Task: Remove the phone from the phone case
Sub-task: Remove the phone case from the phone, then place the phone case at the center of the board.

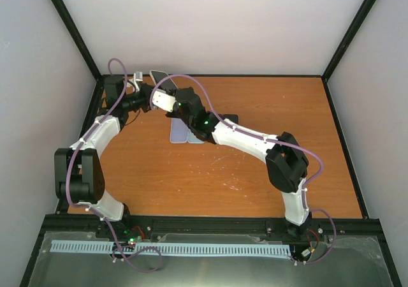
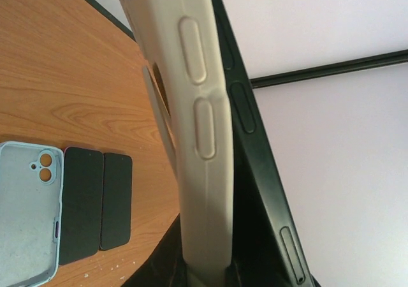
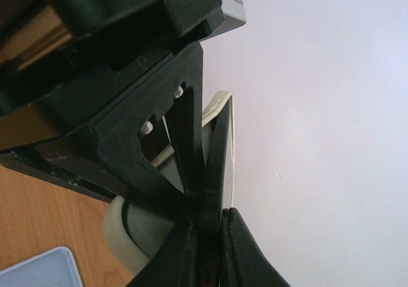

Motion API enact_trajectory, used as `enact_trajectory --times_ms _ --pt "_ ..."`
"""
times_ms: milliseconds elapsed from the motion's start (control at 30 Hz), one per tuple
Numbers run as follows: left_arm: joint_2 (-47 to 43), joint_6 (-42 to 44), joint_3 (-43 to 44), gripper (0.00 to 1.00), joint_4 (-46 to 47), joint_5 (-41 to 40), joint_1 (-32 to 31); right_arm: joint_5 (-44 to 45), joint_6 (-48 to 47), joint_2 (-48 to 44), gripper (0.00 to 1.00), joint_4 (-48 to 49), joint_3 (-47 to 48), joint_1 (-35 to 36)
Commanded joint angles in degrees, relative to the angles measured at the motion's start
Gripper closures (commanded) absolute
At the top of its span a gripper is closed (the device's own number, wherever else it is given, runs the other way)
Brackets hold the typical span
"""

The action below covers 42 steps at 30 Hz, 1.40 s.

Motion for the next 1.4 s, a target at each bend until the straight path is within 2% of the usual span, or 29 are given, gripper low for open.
enact_trajectory --times_ms 0,400,633,833,933,1200,1367 --pt "-3.76 6.96 -0.21 0.99 -2.24 5.88 0.07 2.12 5.63 -6.51 0.97 6.94 -0.10 -2.40" --pt "-4.47 17.92 -1.91 0.99 -12.47 -2.33 0.18 3.10 14.11 -12.24 0.97 4.80 1.50 -3.25" --pt "-5.32 26.42 -2.06 0.99 -17.55 -3.77 0.24 2.78 15.83 -14.32 0.97 2.55 1.93 -4.02" --pt "-5.52 32.94 -2.31 0.99 -22.50 -4.93 4.93 0.25 15.83 -17.91 0.97 0.36 -0.47 -5.21" --pt "-5.32 38.28 -1.47 0.99 -24.91 -2.68 7.84 -0.51 15.90 -19.93 0.97 -0.91 -2.45 -5.61" --pt "0.44 63.66 2.25 0.99 -41.55 6.14 13.33 -4.11 16.68 -26.21 0.97 -6.78 -8.71 -9.09" --pt "3.83 68.37 1.58 0.99 -44.72 6.33 13.99 -4.93 18.10 -29.13 0.97 -9.50 -12.14 -11.51"
